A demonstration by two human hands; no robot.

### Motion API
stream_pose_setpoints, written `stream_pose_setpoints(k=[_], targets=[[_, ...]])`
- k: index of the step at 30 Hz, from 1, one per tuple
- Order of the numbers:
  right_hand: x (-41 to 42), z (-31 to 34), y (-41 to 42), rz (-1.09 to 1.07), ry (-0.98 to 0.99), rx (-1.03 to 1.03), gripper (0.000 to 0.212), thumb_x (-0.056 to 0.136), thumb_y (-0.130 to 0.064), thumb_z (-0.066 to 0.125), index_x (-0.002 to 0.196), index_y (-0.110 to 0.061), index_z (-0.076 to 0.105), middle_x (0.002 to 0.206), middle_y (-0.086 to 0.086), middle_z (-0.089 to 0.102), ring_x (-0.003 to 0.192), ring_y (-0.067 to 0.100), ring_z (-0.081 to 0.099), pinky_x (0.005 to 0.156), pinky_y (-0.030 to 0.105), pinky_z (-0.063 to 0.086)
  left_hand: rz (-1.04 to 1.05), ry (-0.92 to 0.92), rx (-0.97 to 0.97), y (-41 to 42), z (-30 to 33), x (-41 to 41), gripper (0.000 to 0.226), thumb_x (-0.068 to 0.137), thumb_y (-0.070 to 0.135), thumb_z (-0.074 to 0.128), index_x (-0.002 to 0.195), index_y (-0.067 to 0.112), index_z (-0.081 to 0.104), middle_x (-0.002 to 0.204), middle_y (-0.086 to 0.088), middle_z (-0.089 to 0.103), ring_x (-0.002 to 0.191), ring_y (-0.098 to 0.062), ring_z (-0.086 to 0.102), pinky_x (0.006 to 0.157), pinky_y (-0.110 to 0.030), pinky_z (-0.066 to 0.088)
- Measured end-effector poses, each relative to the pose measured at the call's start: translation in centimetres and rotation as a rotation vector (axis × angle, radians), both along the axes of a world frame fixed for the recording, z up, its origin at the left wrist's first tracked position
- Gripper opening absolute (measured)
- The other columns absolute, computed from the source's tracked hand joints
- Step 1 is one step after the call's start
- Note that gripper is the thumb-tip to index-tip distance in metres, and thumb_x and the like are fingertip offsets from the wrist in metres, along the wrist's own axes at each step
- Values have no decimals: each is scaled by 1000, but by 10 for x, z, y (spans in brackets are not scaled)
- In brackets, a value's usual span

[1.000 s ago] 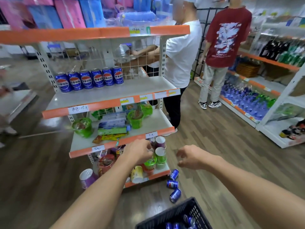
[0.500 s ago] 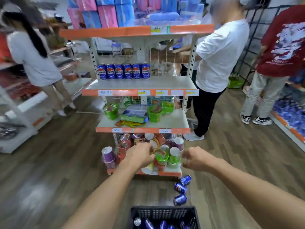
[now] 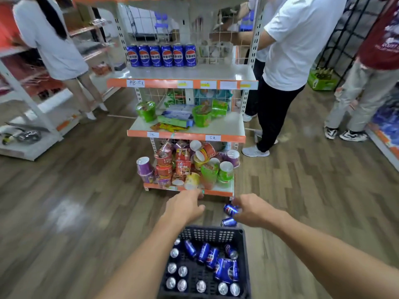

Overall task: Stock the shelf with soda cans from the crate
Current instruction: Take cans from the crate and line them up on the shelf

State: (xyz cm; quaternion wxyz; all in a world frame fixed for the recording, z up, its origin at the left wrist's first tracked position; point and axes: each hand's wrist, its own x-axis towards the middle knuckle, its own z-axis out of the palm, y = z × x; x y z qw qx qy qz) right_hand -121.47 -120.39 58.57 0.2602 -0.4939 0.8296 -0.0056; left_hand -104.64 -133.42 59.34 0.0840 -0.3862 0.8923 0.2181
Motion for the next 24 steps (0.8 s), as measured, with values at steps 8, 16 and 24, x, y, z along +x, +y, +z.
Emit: stream_pose_setpoints(k=[8,16,24], targets=[[36,-70,27,-52,-47,0,29,86,-25,64,111,-12,61,108,6,64,94,22,61,73,29,48,-53,-13,22,19,-70,15,45,93,39,55,137,33,52,132,6,63,119,-19,60,97,-40,51],[48,-162,44,-94,-104,-53,33,82,-22,70,114,-22,60,106,-1,67,89,14,63,70,24,52,-67,6,12,30,-163,17,42,94,41,58,134,32,53,133,5,63,120,-20,60,97,-39,50],[38,-297,63,-95,-31,-73,42,83,-36,71,120,-21,59,118,-1,62,101,16,61,88,30,54,-54,0,14,36,-297,6,41,93,39,58,133,30,55,126,5,66,116,-20,62,94,-38,52]])
